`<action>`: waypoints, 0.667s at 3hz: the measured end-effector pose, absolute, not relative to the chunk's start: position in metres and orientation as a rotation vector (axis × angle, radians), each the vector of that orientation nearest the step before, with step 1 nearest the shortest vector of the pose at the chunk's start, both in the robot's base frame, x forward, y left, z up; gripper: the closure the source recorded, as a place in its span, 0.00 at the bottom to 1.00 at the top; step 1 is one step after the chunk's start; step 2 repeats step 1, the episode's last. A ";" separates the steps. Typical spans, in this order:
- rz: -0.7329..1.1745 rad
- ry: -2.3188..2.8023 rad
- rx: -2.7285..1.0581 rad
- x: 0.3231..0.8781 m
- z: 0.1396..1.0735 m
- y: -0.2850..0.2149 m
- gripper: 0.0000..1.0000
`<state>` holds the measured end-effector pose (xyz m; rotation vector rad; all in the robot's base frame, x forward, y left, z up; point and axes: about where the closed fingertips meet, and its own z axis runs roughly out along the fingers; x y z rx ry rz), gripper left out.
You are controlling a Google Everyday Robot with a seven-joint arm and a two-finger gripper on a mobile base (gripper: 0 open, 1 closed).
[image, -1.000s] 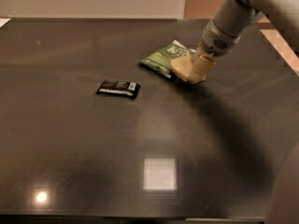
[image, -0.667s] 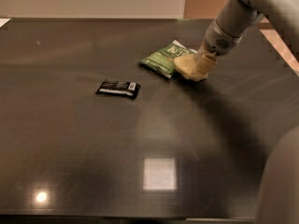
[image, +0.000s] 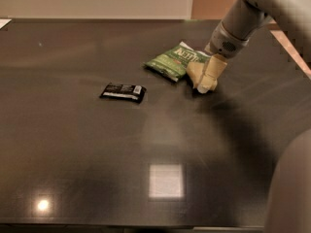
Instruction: Move sponge near green jalapeno chip bag
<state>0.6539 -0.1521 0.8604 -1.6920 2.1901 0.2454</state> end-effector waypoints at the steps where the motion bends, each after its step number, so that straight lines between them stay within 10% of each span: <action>1: 0.245 2.190 -1.692 0.654 0.860 -0.152 0.00; 2: 0.245 2.190 -1.692 0.654 0.860 -0.152 0.00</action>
Offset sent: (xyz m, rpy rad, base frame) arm 0.0000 0.0000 0.0000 0.0000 0.0000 0.0000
